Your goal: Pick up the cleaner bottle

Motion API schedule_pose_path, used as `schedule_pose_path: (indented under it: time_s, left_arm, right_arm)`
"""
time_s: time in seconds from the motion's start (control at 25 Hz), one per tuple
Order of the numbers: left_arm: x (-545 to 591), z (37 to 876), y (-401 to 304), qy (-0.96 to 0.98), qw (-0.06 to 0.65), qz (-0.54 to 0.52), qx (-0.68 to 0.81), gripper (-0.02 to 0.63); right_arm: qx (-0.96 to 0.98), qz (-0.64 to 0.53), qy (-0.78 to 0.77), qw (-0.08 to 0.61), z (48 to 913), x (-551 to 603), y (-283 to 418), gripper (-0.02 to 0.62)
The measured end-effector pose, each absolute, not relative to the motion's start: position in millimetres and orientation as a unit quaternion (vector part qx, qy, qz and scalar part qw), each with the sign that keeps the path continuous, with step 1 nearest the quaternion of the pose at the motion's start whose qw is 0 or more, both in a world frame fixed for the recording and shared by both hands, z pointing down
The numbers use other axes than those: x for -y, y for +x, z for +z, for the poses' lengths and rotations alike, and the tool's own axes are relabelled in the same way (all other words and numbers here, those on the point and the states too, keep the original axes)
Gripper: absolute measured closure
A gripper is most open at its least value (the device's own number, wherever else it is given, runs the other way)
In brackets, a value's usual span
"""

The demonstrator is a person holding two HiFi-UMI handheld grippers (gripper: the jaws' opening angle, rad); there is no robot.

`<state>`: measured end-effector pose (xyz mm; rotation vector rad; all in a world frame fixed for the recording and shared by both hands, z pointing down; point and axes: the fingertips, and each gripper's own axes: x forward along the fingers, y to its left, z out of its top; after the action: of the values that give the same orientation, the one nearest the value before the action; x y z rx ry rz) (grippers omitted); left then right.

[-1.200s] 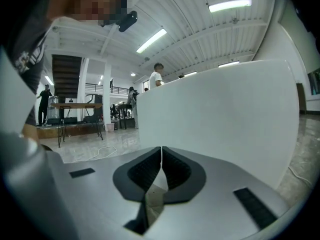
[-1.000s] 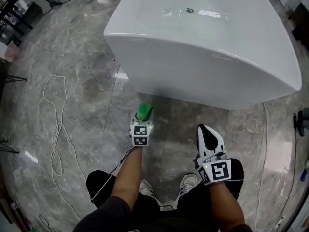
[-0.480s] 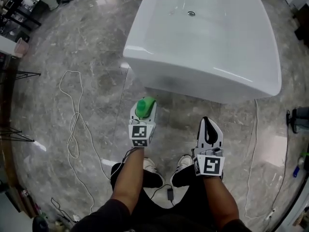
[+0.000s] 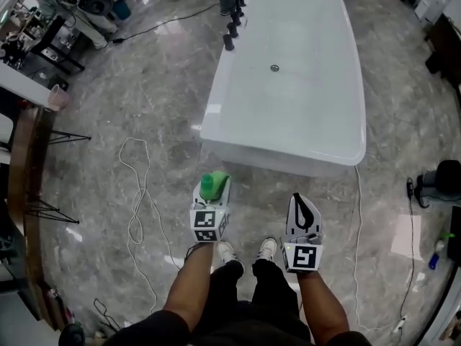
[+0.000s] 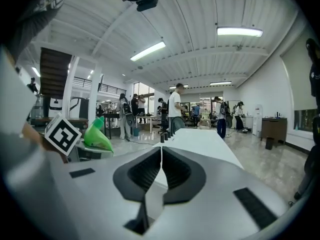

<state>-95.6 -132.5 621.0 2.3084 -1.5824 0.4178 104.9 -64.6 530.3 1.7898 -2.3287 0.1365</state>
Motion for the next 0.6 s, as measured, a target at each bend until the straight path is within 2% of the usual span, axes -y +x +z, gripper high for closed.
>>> schedule_pose_path:
  time_s: [0.28,0.6]
  left_arm:
    - [112.1,499.2,-57.8,0.808,0.144,0.113,0.56,0.419]
    - [116.5,444.3,-12.3,0.844,0.117,0.095,0.516,0.417]
  right_arm:
    - [0.787,0.041,0.61,0.077,438.8,53.1,150.7,0.577]
    - [0.78,0.018,0.624,0.056,394.1,72.0,175.5,0.577]
